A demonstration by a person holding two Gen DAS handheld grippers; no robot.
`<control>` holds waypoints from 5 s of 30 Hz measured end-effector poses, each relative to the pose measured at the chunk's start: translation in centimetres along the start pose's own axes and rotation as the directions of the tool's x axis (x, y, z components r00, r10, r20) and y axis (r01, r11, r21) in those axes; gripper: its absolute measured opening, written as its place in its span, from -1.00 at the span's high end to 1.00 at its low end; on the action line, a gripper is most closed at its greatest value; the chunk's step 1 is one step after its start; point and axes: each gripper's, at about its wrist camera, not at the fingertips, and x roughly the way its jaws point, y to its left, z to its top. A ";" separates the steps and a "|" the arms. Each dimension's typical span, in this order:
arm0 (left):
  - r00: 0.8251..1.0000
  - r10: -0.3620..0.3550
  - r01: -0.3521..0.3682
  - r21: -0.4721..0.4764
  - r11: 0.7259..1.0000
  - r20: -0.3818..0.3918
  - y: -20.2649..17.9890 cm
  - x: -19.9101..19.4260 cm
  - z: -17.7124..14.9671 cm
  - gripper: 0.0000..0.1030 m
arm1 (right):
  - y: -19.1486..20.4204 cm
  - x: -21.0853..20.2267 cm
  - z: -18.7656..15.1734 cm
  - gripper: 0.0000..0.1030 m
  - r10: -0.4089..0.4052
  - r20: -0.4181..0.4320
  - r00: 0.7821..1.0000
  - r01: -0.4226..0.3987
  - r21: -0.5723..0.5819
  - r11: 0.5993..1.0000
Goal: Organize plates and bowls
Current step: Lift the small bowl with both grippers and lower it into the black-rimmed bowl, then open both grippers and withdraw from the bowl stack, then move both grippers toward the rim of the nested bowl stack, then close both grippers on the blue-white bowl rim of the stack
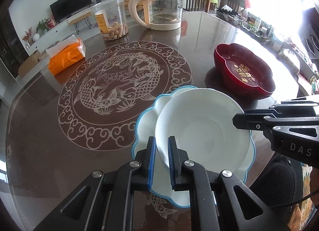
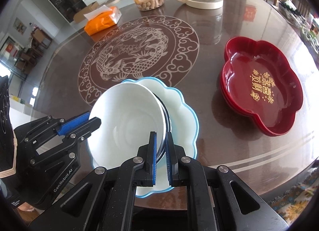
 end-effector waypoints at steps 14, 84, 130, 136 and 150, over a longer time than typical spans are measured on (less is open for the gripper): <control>0.978 0.002 0.019 -0.103 0.994 0.207 1.2 -6.1 -0.6 0.76 | 1.0 -4.5 -2.2 -0.07 0.016 0.237 0.971 -0.008 -0.033 0.999; 0.950 0.201 -0.160 -0.182 0.970 0.238 0.3 -6.3 -11.2 -0.99 | 3.7 -7.4 -18.8 -0.44 -0.383 0.637 0.669 0.290 0.250 0.924; 0.981 -0.160 0.176 -0.165 0.970 0.109 5.2 2.2 -7.3 -0.61 | -1.3 -3.1 -9.5 -0.39 -0.153 0.409 0.899 0.134 0.076 0.988; 0.962 -0.246 0.269 -0.251 0.930 0.120 5.6 3.9 -6.9 0.10 | -2.2 -0.7 -7.4 0.12 -0.098 0.323 0.941 0.071 0.095 0.993; 0.952 -0.237 0.283 -0.260 0.923 0.193 4.9 4.0 -6.9 0.53 | -3.8 1.8 -5.9 0.70 0.015 0.231 0.973 -0.052 0.155 0.987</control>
